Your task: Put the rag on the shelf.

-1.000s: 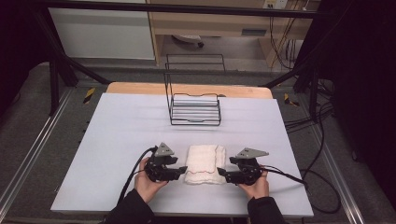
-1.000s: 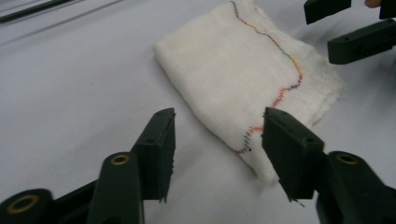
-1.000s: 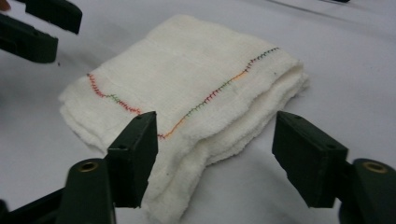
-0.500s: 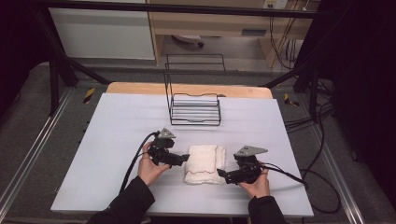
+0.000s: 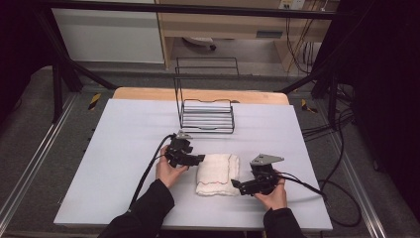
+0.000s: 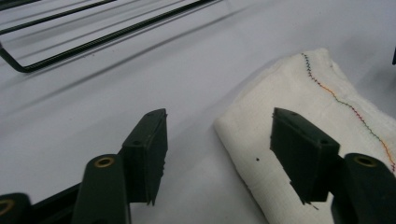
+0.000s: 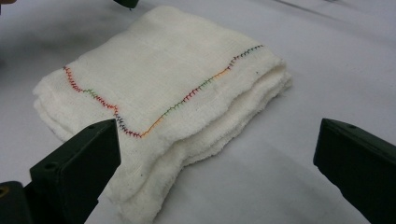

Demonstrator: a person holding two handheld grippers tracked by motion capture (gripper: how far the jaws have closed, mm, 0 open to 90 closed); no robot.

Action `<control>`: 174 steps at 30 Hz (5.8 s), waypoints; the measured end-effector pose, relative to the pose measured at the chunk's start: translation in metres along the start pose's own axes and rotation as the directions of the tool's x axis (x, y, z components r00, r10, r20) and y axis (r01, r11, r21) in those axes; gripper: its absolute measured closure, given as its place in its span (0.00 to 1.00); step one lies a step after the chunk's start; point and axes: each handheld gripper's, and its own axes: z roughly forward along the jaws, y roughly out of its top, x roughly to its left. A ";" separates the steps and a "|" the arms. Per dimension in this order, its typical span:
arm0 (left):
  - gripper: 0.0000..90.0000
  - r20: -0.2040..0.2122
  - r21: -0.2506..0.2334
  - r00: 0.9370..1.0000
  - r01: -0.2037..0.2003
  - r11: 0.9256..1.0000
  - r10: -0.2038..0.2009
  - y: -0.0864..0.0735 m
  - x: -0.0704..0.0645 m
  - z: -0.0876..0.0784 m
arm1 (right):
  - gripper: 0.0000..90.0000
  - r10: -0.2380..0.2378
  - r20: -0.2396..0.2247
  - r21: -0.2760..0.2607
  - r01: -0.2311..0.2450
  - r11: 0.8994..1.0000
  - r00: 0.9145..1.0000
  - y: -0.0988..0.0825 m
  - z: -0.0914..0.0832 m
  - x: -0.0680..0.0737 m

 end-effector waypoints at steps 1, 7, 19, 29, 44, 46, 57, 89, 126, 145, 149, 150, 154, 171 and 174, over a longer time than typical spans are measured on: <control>0.46 -0.008 0.005 1.000 -0.007 1.000 0.007 0.001 -0.001 0.002 | 0.01 0.001 0.002 0.000 -0.001 1.000 1.000 0.000 0.000 0.000; 0.62 -0.012 0.030 1.000 0.003 1.000 -0.002 0.001 -0.001 0.015 | 0.02 -0.004 0.002 -0.001 0.004 1.000 1.000 0.001 -0.001 -0.001; 0.84 -0.009 0.040 1.000 -0.009 0.999 0.009 -0.002 -0.009 0.022 | 0.04 0.000 0.005 -0.001 0.000 1.000 1.000 0.005 0.000 -0.005; 0.88 -0.031 0.042 0.997 -0.065 0.997 0.067 -0.003 -0.015 0.024 | 0.12 0.050 0.019 -0.030 -0.049 0.998 0.999 0.017 0.013 -0.019; 0.89 -0.022 0.026 0.996 -0.081 0.996 0.081 -0.005 -0.014 0.025 | 0.47 0.099 0.060 -0.018 -0.098 0.995 0.993 0.029 0.046 -0.035; 0.89 -0.016 0.020 0.997 -0.081 0.997 0.081 -0.006 -0.013 0.024 | 0.51 0.095 0.064 -0.013 -0.095 0.995 0.993 0.028 0.048 -0.034; 0.89 -0.007 0.007 0.998 -0.069 0.998 0.069 -0.007 -0.012 0.024 | 0.78 0.173 0.011 0.020 -0.173 0.985 0.985 0.027 0.047 -0.030; 0.93 0.051 -0.111 0.999 0.019 0.994 -0.013 -0.011 -0.004 -0.002 | 0.90 0.162 -0.042 -0.068 -0.165 0.984 0.986 0.035 0.027 -0.017; 0.93 0.072 -0.294 0.997 -0.001 0.956 0.023 -0.011 -0.028 -0.048 | 0.90 0.073 -0.039 -0.246 -0.081 0.966 0.997 0.041 -0.013 0.002; 0.93 0.048 -0.380 0.998 -0.014 0.925 0.035 -0.006 -0.035 -0.064 | 0.90 0.031 -0.017 -0.324 -0.034 0.945 0.999 0.049 -0.030 0.010; 0.93 0.045 -0.397 0.998 -0.022 0.918 0.043 -0.003 -0.037 -0.069 | 0.90 0.029 -0.011 -0.340 -0.031 0.940 1.000 0.051 -0.033 0.011; 0.93 0.047 -0.401 0.998 -0.022 0.916 0.044 -0.002 -0.038 -0.070 | 0.91 0.026 -0.007 -0.350 -0.027 0.936 1.000 0.052 -0.036 0.012; 0.93 0.047 -0.416 0.998 -0.022 0.909 0.046 0.001 -0.040 -0.074 | 0.91 0.024 0.001 -0.367 -0.022 0.930 1.000 0.054 -0.039 0.014; 0.93 0.033 -0.455 0.998 -0.033 0.890 0.053 0.012 -0.042 -0.089 | 0.91 0.015 0.012 -0.418 -0.008 0.908 1.000 0.067 -0.050 0.021; 0.93 0.027 -0.464 0.998 -0.038 0.885 0.056 0.015 -0.042 -0.093 | 0.91 0.019 0.016 -0.433 -0.010 0.901 1.000 0.071 -0.052 0.023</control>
